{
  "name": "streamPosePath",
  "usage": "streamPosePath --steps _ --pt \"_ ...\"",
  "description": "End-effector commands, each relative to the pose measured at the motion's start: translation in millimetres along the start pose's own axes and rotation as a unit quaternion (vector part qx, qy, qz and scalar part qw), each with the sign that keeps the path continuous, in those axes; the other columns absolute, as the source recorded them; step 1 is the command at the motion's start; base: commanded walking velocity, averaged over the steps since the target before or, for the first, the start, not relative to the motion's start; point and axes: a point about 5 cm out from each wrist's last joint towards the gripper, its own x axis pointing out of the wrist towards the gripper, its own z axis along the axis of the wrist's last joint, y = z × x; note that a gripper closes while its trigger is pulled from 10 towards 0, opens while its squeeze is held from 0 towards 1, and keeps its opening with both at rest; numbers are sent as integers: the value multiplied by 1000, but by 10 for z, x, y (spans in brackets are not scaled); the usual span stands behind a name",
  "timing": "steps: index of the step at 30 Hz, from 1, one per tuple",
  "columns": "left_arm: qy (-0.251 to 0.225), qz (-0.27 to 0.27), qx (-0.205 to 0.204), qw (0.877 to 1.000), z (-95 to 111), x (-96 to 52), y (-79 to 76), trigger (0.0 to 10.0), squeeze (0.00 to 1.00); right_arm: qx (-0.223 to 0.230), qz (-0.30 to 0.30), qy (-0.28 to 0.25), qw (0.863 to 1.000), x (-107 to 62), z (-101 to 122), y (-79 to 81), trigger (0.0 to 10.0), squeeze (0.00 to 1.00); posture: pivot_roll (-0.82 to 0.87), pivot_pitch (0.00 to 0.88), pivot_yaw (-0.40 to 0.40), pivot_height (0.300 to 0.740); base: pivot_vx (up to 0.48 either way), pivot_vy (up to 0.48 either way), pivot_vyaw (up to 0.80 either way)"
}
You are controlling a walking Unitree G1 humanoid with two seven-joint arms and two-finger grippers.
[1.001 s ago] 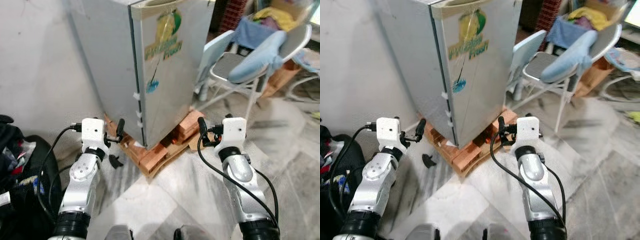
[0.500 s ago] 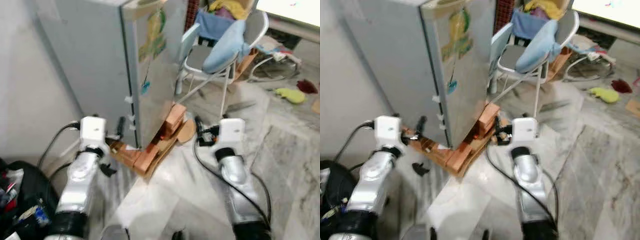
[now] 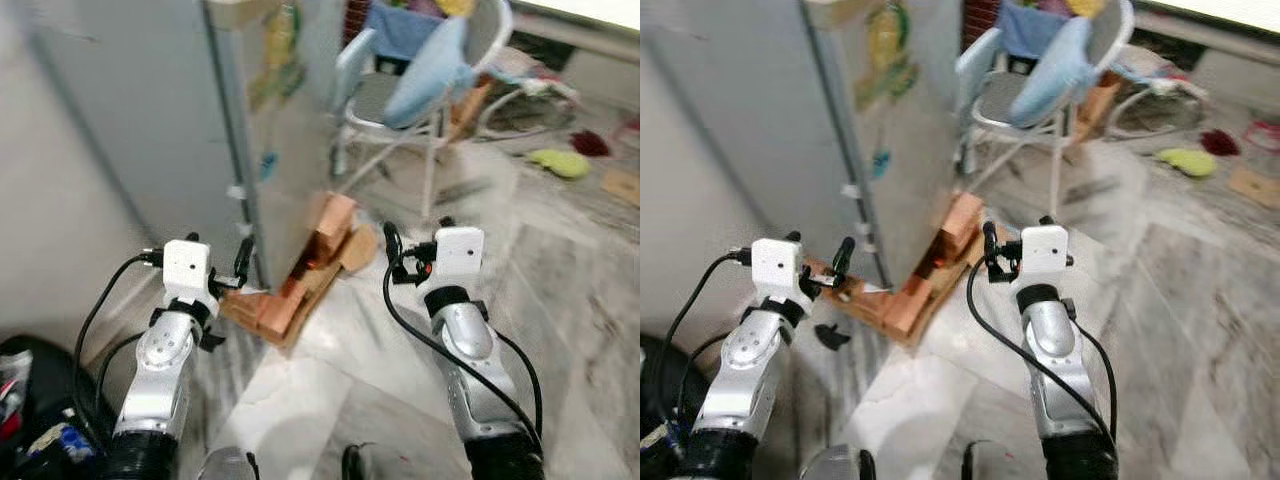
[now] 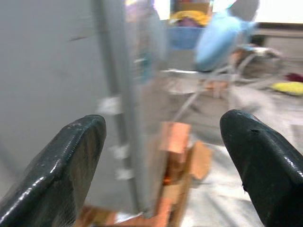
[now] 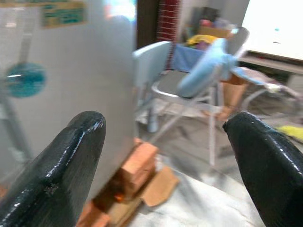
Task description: Restocking fridge
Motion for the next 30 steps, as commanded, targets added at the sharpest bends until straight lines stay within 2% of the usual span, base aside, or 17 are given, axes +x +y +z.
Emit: streamPosePath --steps 1,16,30 --pt "-13 -3 -1 1000 53 14 6 10000 0 -3 -3 -8 1000 5 30 -20 10000 0 1 81 -28 740 360 315 0" --pt "-12 -10 -6 1000 57 27 1 10000 0 -7 -2 -9 1000 25 29 -10 10000 0 2 77 -28 740 304 370 0" --pt "-14 -17 -16 1000 59 29 -54 10000 0 -9 3 -9 1000 55 29 12 10000 0 7 73 -33 740 42 41 -748"
